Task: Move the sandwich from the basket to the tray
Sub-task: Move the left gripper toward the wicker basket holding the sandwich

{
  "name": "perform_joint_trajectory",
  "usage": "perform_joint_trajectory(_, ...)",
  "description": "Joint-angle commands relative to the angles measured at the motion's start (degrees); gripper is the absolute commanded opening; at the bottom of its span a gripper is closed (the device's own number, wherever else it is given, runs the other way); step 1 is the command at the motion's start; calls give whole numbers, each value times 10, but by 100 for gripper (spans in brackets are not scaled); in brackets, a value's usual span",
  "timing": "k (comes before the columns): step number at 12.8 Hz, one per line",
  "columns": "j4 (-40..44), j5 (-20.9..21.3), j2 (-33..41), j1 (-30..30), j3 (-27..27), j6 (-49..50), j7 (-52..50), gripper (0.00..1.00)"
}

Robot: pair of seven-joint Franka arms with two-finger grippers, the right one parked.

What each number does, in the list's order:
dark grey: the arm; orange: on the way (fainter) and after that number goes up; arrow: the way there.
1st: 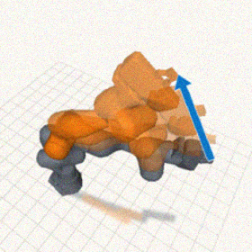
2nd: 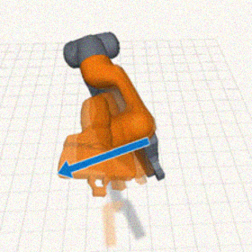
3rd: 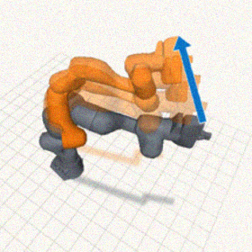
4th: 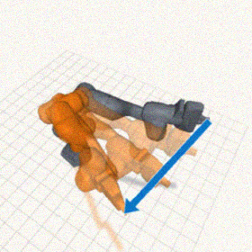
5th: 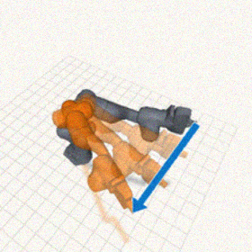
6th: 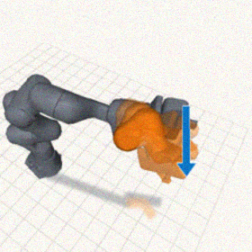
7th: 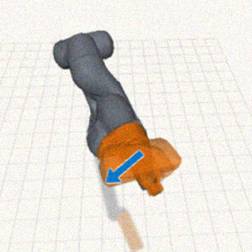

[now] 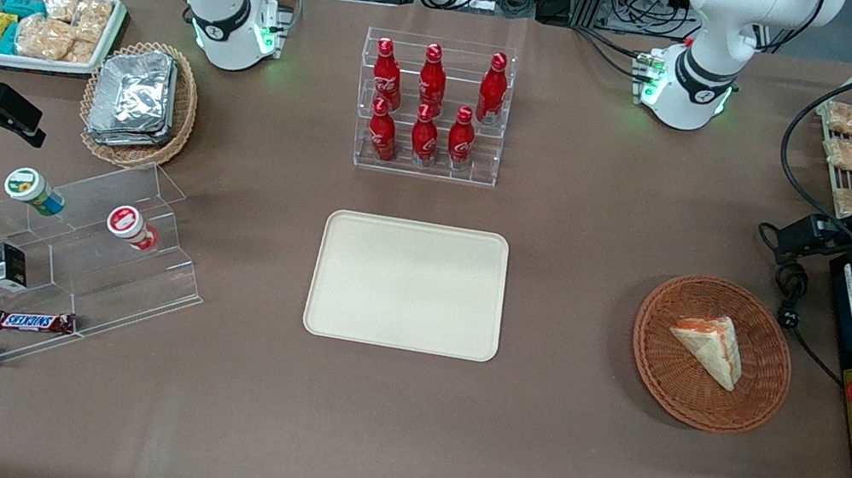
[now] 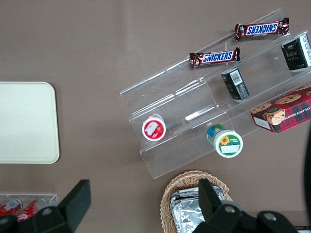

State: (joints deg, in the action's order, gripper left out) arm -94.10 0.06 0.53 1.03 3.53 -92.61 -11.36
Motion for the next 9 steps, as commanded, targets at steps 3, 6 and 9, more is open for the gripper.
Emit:
perform_joint_trajectory(3,1,2,3,-2,2,-1,13,100)
perform_joint_trajectory(6,0,34,0,-2,2,-5,14,100)
perform_joint_trajectory(9,-20,47,-16,-2,2,-32,3,100)
